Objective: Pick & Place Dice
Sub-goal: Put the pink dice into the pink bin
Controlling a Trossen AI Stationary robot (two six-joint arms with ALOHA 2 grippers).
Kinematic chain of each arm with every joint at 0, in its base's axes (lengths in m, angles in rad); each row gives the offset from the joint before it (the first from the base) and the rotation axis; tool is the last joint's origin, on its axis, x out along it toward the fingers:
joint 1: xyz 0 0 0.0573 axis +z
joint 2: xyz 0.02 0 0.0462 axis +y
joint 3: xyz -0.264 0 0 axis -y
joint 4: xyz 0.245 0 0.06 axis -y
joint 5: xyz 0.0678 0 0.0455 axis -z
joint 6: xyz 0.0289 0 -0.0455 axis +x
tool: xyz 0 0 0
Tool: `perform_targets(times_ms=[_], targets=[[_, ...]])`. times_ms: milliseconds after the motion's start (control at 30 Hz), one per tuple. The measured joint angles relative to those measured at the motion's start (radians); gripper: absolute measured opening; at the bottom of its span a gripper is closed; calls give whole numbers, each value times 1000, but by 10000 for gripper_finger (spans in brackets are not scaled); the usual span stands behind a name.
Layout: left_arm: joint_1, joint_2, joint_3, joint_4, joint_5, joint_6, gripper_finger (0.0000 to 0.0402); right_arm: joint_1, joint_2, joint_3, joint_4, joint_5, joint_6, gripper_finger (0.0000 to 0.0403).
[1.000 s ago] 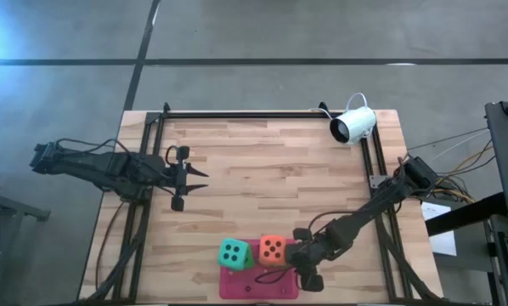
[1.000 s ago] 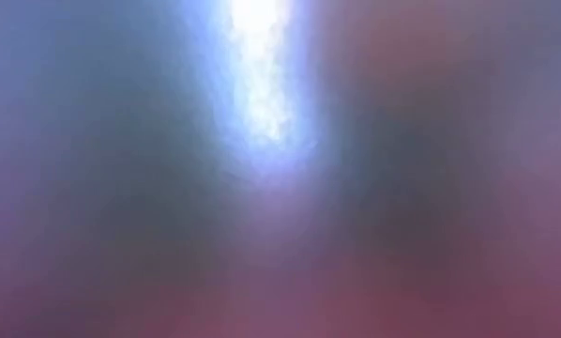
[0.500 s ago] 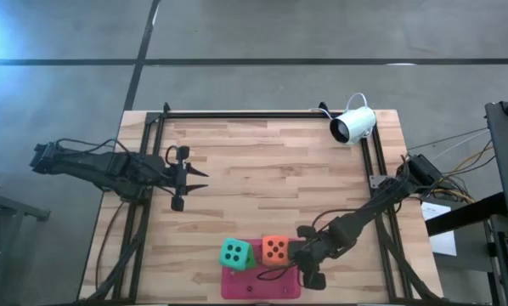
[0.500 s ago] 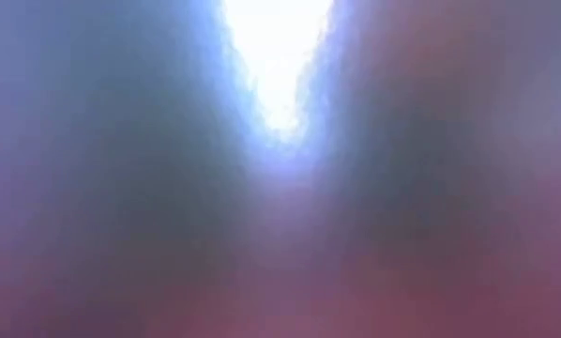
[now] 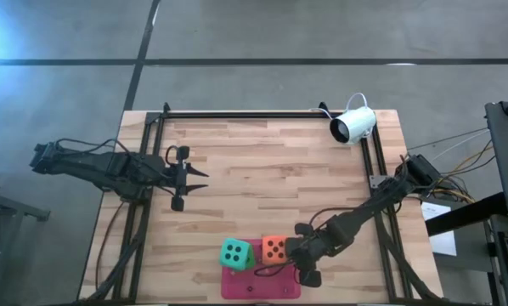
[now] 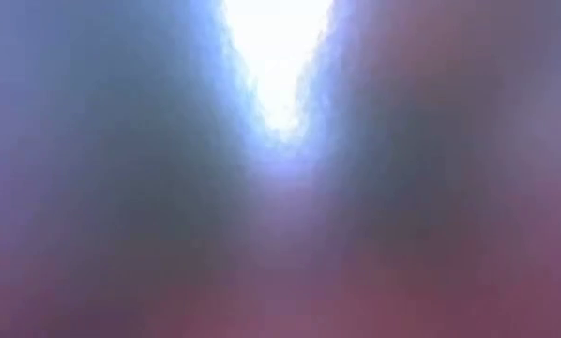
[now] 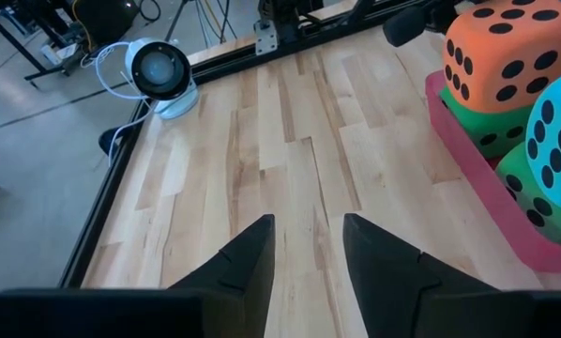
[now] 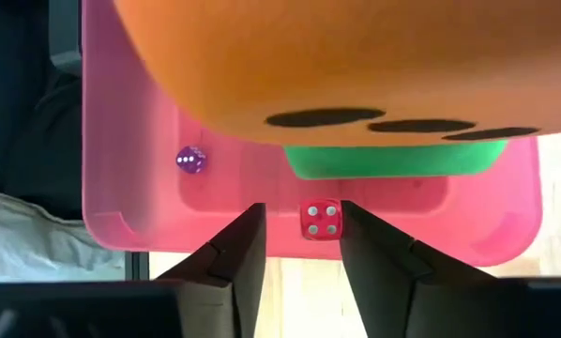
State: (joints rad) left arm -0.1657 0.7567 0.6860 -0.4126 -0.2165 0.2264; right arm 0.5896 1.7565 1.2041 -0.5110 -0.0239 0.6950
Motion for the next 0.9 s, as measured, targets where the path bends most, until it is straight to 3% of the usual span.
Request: perform_targets(times_ms=[333,700,900], targets=[[0,0,0,0,0,0,127,-9,-2,0,-82,0,-24,156],[0,0,0,0,0,0,129,-28,-2,7,-91,-4,-45,131],[0,0,0,0,0,0,126,-27,-3,13,-89,-19,-85,92]])
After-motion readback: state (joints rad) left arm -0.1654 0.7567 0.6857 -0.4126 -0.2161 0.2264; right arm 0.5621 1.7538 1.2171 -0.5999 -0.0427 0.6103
